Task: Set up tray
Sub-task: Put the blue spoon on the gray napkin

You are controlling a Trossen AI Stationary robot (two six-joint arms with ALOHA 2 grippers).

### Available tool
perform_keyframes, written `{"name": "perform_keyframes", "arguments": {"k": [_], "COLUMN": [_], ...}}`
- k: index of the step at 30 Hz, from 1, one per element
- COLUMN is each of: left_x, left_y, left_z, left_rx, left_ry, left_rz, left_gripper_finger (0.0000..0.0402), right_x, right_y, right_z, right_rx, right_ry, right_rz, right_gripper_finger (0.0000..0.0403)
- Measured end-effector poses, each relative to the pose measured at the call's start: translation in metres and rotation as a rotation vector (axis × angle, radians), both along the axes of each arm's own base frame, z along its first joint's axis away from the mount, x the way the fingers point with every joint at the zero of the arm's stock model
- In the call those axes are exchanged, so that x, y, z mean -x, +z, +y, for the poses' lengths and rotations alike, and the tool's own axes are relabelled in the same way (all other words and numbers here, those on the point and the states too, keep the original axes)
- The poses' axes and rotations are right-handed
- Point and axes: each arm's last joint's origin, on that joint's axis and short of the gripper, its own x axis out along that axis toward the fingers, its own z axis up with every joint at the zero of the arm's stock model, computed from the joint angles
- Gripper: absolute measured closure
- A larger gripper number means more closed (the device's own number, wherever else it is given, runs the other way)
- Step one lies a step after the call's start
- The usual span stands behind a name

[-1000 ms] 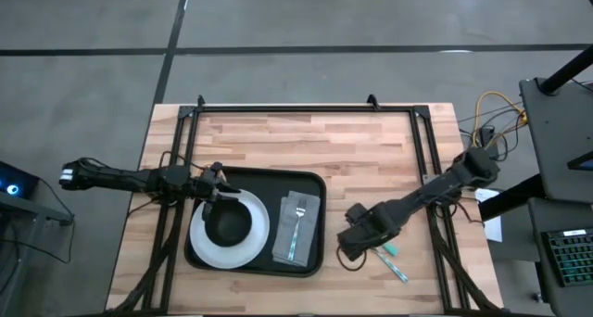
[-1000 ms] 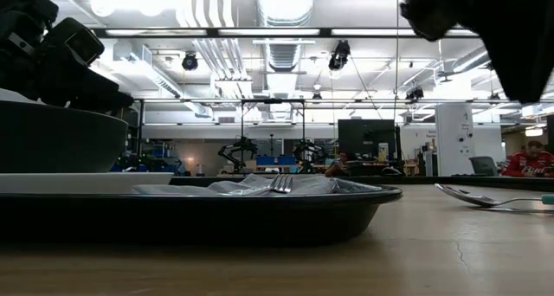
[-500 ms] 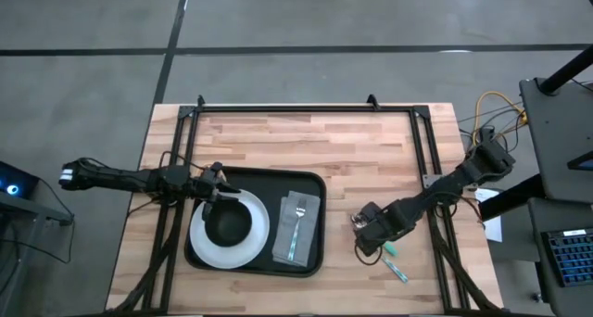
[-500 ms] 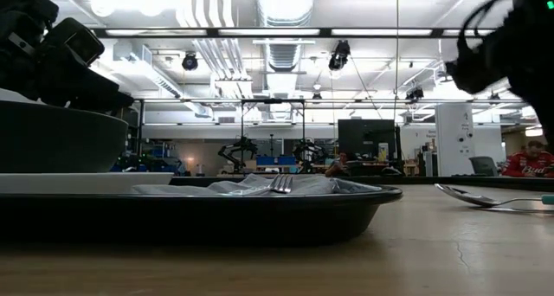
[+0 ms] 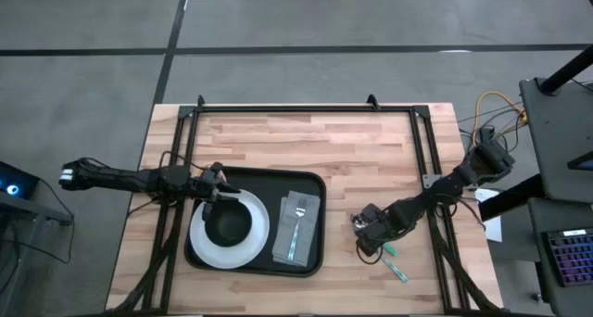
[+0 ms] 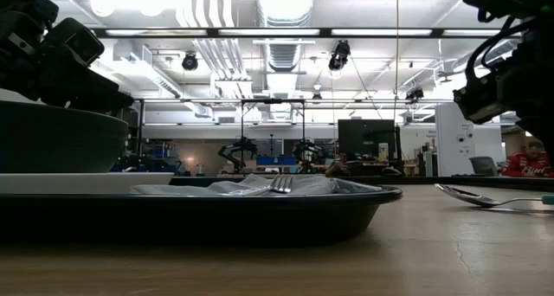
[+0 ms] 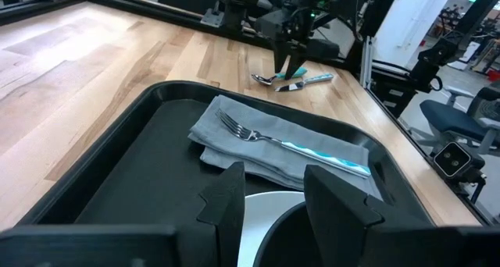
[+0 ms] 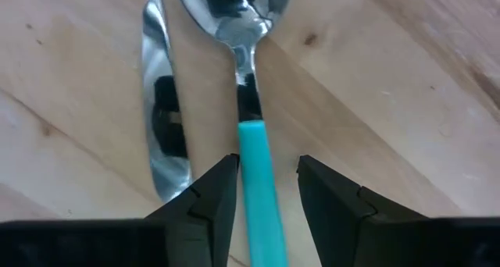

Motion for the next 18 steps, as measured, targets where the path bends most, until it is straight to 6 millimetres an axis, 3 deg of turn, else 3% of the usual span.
{"name": "perform_keyframes", "arguments": {"k": [7,15,18], "left_x": [0.0000,0.0000,0.0000], "left_y": [0.0000,0.0000,0.0000], "left_z": [0.0000,0.0000,0.0000], "left_rx": [0.000,0.000,0.000], "left_ry": [0.000,0.000,0.000], "left_rz": [0.000,0.000,0.000], "left_gripper_finger": [0.0287,0.0287,0.0287], "right_x": [-0.0021,-0.0053,-0.0080], "right_y": [-0.0023,0.0012,0.0047], "right_z": [0.0014,0.0032,0.0044], "right_rx": [-0.009,-0.018,-0.021], "right_ry": [0.032,0.037,0.045], "right_rz": [-0.010,-0.026,-0.036], "right_gripper_finger": [0.0302,0.0371,0.0373]}}
